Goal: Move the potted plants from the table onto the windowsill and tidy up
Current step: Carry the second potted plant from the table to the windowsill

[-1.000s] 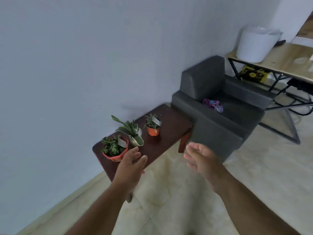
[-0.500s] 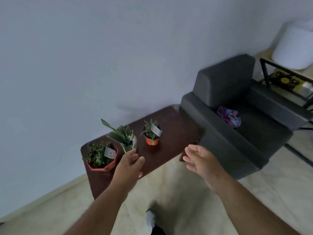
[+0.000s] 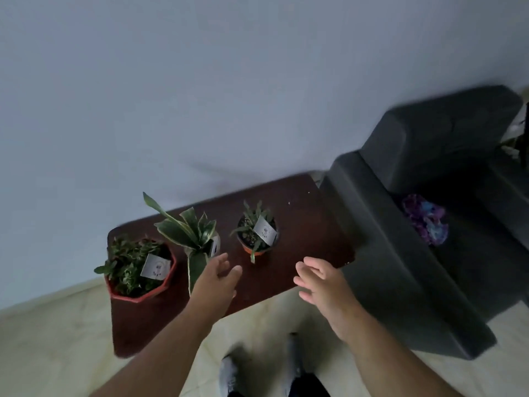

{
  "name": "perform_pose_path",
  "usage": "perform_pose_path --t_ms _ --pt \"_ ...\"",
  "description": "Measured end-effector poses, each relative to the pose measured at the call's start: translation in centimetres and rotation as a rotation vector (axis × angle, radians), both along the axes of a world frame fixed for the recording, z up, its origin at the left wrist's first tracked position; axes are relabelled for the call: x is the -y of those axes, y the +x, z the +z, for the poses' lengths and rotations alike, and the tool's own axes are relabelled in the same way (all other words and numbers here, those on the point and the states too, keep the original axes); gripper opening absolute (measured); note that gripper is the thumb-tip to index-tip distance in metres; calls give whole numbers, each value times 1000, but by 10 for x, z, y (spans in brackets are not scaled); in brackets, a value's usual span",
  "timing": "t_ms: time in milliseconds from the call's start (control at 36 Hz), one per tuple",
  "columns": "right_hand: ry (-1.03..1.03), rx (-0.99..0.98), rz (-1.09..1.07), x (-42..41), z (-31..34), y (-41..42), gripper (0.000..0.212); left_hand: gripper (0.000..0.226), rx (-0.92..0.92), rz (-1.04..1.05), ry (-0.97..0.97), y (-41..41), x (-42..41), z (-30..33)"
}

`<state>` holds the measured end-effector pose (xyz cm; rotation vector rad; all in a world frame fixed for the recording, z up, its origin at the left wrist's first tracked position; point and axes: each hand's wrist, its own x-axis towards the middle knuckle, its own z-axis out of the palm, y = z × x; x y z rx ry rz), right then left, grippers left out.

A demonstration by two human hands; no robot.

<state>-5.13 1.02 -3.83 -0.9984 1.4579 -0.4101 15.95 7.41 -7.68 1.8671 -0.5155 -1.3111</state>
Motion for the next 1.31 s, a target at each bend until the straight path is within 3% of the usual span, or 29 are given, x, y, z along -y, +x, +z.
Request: perform_pose_path --t_ms 222,611,861,1000,1306 --pt "65 19 47 62 -71 7 56 59 93 31 109 0 40 -65" --pt "94 3 131 118 -176 23 58 61 95 136 156 -7 97 -155" --pt "102 9 172 129 -192 36 49 61 122 123 151 -2 110 -161" --pt "78 4 210 131 -193 39 39 25 42 124 83 -2 112 -158" --pt "-4 30 274 128 -157 28 41 32 -16 176 -6 -17 99 -130"
